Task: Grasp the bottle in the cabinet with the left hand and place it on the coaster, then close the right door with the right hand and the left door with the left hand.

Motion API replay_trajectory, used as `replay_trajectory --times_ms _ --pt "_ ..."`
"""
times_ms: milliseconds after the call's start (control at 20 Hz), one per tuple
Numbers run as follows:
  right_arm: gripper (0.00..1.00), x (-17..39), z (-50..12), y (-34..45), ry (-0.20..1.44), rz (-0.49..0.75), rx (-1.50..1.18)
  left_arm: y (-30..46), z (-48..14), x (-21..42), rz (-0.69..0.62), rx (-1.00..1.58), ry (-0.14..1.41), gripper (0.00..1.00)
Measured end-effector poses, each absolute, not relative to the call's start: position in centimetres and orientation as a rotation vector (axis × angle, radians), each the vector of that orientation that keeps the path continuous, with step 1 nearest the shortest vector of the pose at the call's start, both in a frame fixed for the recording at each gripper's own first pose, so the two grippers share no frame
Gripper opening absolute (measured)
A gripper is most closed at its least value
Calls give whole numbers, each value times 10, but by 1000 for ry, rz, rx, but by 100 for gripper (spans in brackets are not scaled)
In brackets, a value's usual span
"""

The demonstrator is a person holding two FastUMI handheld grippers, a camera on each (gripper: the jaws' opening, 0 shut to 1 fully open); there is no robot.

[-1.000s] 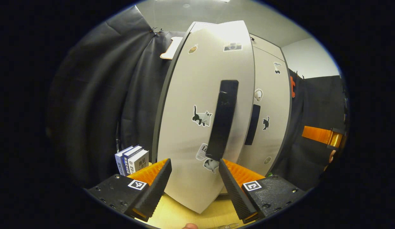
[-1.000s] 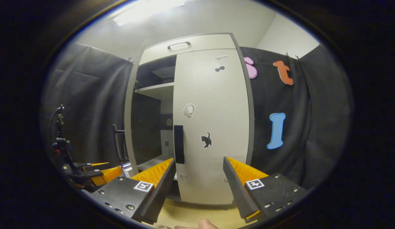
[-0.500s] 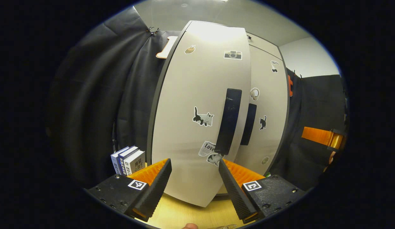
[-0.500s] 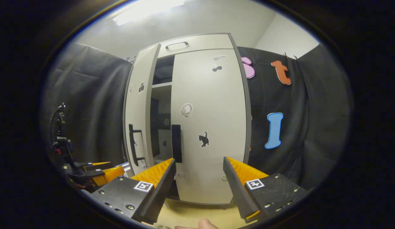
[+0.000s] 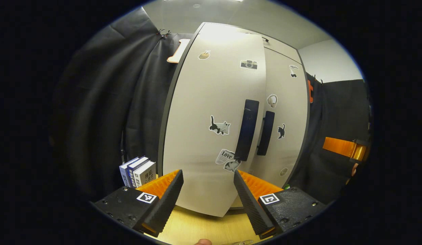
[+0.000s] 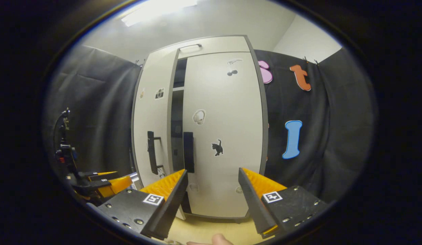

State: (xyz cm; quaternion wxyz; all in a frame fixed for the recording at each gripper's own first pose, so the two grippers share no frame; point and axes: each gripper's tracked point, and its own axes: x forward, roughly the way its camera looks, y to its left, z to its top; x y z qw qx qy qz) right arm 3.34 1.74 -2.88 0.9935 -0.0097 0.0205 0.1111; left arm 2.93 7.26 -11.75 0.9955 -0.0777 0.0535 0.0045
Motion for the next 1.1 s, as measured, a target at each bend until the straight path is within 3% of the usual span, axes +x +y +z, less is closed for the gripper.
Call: replay_trajectory --times_ms 50,150,200,300,700,750,950,1000,1050,1100 --pt "87 33 -29 17 41 223 -21 73 -117 30 10 -154 107 94" --pt "91 33 -29 16 40 222 -21 73 -117 30 12 -152 106 94" --pt "87 34 -29 16 39 221 -20 73 -117 30 13 -151 105 94" --pt "91 34 -29 16 39 220 -19 74 -116 30 14 -150 103 94" --pt "91 35 -30 14 37 219 -22 74 -114 30 21 -144 98 95" --pt "87 36 -30 14 37 219 -24 74 -114 30 21 -143 97 95" --pt "91 35 -29 12 36 216 -26 74 -113 30 24 -136 98 94" --pt "87 34 -28 12 32 214 -24 73 -112 30 26 -136 96 94" --pt "91 34 -27 11 27 212 -21 73 -110 30 30 -137 94 94" --pt "86 34 -25 9 22 208 -18 73 -109 30 34 -139 92 94"
